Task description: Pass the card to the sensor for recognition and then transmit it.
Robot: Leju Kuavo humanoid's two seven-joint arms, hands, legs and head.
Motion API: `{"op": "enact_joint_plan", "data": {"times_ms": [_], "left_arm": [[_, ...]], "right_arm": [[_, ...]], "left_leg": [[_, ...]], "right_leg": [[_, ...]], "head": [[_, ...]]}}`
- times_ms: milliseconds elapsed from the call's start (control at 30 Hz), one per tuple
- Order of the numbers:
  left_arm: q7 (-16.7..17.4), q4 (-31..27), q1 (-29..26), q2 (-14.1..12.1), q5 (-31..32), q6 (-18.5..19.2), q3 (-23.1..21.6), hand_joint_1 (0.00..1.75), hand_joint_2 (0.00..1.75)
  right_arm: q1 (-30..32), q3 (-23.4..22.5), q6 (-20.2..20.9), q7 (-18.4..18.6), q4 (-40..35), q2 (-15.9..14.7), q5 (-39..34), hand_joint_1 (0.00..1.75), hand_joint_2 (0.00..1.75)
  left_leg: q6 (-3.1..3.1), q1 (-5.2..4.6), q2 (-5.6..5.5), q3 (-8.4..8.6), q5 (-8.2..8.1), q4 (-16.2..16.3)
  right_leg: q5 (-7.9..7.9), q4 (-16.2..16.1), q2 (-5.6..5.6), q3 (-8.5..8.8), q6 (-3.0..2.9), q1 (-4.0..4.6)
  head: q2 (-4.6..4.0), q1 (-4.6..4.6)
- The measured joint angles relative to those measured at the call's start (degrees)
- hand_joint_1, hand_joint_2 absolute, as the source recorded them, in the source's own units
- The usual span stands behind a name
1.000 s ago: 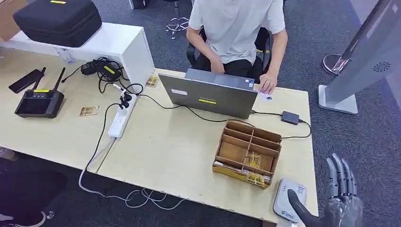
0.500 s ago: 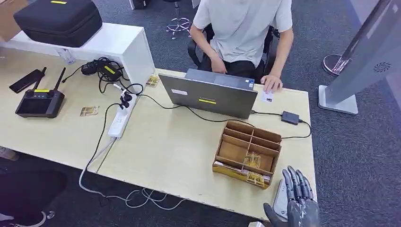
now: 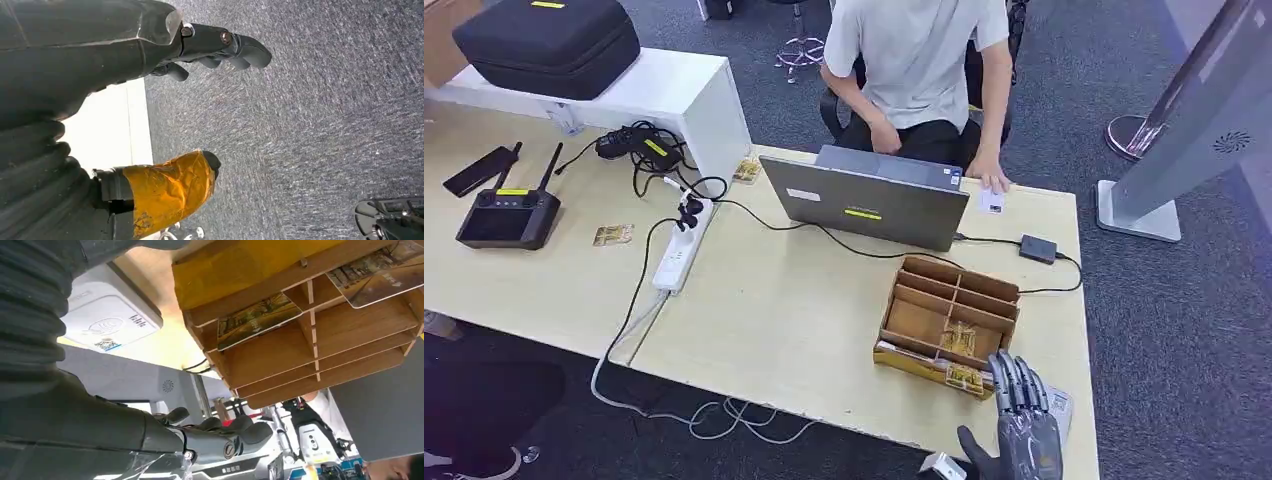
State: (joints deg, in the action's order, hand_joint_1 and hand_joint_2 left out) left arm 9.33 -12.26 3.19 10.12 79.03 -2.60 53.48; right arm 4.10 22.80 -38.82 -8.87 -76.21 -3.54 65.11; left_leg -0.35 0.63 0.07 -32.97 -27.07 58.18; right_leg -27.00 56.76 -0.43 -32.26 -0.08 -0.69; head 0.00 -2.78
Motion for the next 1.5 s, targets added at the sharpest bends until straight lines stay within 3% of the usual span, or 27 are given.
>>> {"op": "enact_joint_plan", "data": {"times_ms": [1233, 1267, 1300, 1500], "left_arm": [[-0.3, 0.0, 0.0, -0.1, 0.7, -0.5, 0.0, 0.00, 1.75], [-0.3, 0.0, 0.0, -0.1, 0.7, -0.5, 0.0, 0.00, 1.75], [-0.3, 0.0, 0.0, -0.1, 0.7, -0.5, 0.0, 0.00, 1.75], [-0.7, 0.0, 0.0, -0.6, 0.7, -1.0, 0.0, 0.00, 1.75]], "right_arm": [[-3.8, 2.3, -0.1, -2.5, 7.6, 3.6, -2.7, 0.00, 1.75], [-3.8, 2.3, -0.1, -2.6, 7.7, 3.7, -2.8, 1.40, 1.75], [-3.8, 2.3, -0.1, -2.7, 7.8, 3.7, -2.9, 1.75, 1.75], [-4.0, 2.3, -0.1, -4.6, 8.5, 3.9, -4.9, 1.75, 1.75]], "left_leg": [[-0.02, 0.01, 0.00, 0.00, 0.01, 0.0], [-0.02, 0.01, 0.00, 0.00, 0.01, 0.0], [-0.02, 0.00, 0.00, 0.00, 0.01, 0.0], [-0.02, 0.01, 0.00, 0.00, 0.01, 0.0]], "right_leg": [[0.00, 0.0, 0.00, 0.00, 0.00, 0.00], [0.00, 0.0, 0.00, 0.00, 0.00, 0.00], [0.00, 0.0, 0.00, 0.00, 0.00, 0.00], [0.00, 0.0, 0.00, 0.00, 0.00, 0.00]], "head": [[0.00, 0.00], [0.00, 0.02], [0.00, 0.00], [0.00, 0.00]]}}
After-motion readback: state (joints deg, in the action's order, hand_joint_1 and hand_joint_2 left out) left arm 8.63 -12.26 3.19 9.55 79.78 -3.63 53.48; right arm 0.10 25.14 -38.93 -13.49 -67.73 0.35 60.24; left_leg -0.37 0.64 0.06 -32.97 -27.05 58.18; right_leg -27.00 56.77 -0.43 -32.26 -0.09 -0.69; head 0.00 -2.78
